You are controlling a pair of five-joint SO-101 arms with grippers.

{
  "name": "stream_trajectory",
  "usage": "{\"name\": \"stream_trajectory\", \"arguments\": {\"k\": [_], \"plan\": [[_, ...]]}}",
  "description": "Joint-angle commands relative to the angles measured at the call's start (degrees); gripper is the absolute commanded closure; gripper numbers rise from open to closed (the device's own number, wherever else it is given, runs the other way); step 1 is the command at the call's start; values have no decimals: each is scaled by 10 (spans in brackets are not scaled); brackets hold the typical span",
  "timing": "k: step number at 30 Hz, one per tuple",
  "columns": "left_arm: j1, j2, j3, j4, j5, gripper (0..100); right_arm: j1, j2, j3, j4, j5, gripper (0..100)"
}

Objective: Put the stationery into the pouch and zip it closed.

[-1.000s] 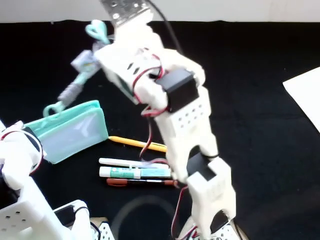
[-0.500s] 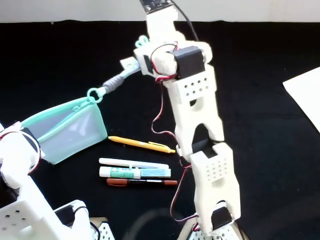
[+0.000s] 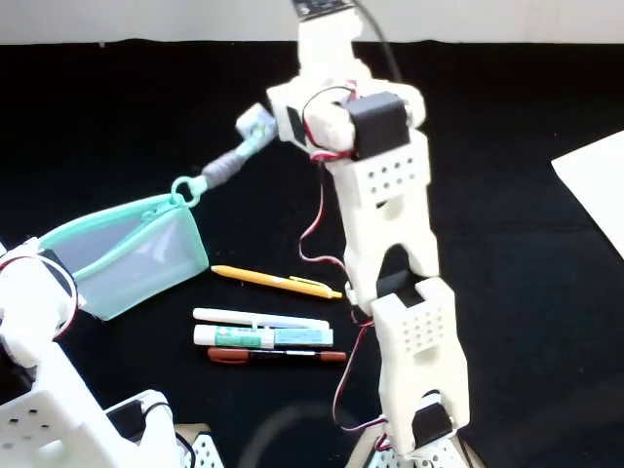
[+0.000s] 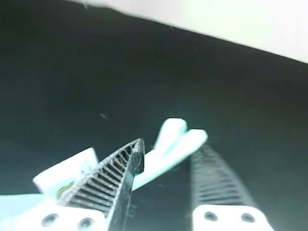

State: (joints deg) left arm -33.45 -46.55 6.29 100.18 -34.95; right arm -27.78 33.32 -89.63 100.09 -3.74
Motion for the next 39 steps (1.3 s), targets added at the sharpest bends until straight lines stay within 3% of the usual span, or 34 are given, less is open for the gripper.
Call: {"name": "stream_trajectory", "arguments": {"k": [1, 5, 10, 14, 18, 23, 26, 33, 39], "plan": [[-5, 3, 7, -1, 4, 994, -23, -7, -79, 11, -41, 597], [-7, 4, 7, -1, 4, 994, -31, -15, -116, 11, -52, 625], [-8, 4, 7, -1, 4, 994, -53, -99, -115, 11, -157, 625], [-8, 3, 7, -1, 4, 994, -128, -176, -99, 11, -113, 625], [-8, 2, 7, -1, 4, 994, -132, -210, -5, 11, 39, 626], [-8, 2, 7, -1, 4, 994, -20, -218, 242, 12, 163, 627], [-8, 2, 7, -1, 4, 994, 11, -245, 424, 12, 206, 627], [-6, 7, 8, -1, 4, 994, -26, -427, 909, -24, 389, 627], [-7, 7, 7, -2, 2, 994, -113, -682, 1348, -269, 394, 627]]}}
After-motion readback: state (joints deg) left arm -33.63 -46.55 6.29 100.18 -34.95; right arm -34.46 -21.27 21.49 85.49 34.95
